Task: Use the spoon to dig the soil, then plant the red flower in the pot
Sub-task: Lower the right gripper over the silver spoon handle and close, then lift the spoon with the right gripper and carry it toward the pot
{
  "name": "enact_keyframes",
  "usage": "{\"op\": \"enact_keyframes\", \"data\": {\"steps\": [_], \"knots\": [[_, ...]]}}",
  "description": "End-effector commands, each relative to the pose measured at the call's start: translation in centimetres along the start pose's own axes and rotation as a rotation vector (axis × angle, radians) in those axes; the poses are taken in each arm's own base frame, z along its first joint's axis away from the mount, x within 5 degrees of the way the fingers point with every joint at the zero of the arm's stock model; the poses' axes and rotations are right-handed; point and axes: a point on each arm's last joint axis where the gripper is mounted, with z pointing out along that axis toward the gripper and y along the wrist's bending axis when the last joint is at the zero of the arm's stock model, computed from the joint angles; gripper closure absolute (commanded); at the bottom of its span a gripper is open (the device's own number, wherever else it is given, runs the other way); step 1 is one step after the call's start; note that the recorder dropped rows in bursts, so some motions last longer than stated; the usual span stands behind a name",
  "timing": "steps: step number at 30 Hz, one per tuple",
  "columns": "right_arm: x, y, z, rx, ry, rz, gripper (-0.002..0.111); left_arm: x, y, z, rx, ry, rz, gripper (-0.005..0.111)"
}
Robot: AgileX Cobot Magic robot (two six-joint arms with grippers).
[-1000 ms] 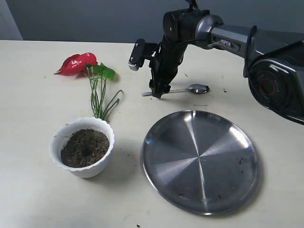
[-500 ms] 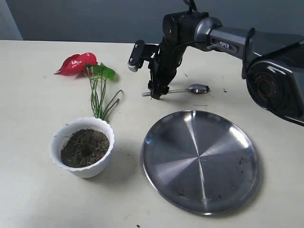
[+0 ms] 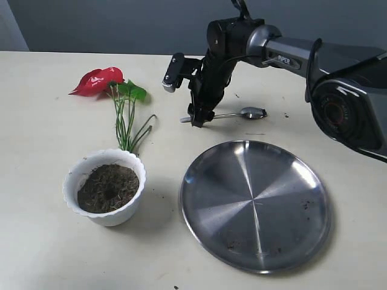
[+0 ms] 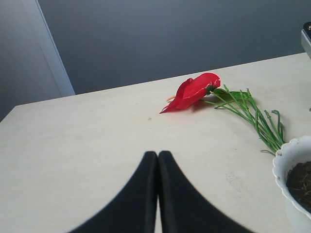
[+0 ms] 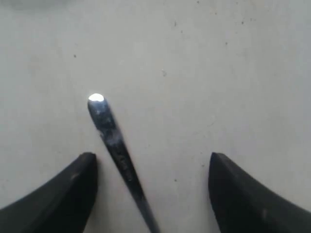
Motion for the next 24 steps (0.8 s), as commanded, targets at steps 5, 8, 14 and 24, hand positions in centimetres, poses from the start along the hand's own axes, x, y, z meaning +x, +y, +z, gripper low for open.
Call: {"op": "enact_keyframes", "data": {"steps": [5,8,14,24], "knots": [[1.8,1.6,3.0,-0.153,0.112,0.011,0.045,0.0,0.0,0.0,0.001,-0.009,-0.004,0.106],[2.0,2.1,2.9,-0.205,0.135,0.019,0.051,0.0,0.0,0.0,0.001,-0.009,-0.004,0.106],[1.9,2.3,2.9,-0.229,0.134,0.059,0.088,0.0,0.0,0.0,0.0,-0.009,-0.002,0.106],[1.7,2.0,3.0,-0.192,0.115,0.081,0.109,0.0,0.0,0.0,0.0,-0.009,-0.002,0.106]]}}
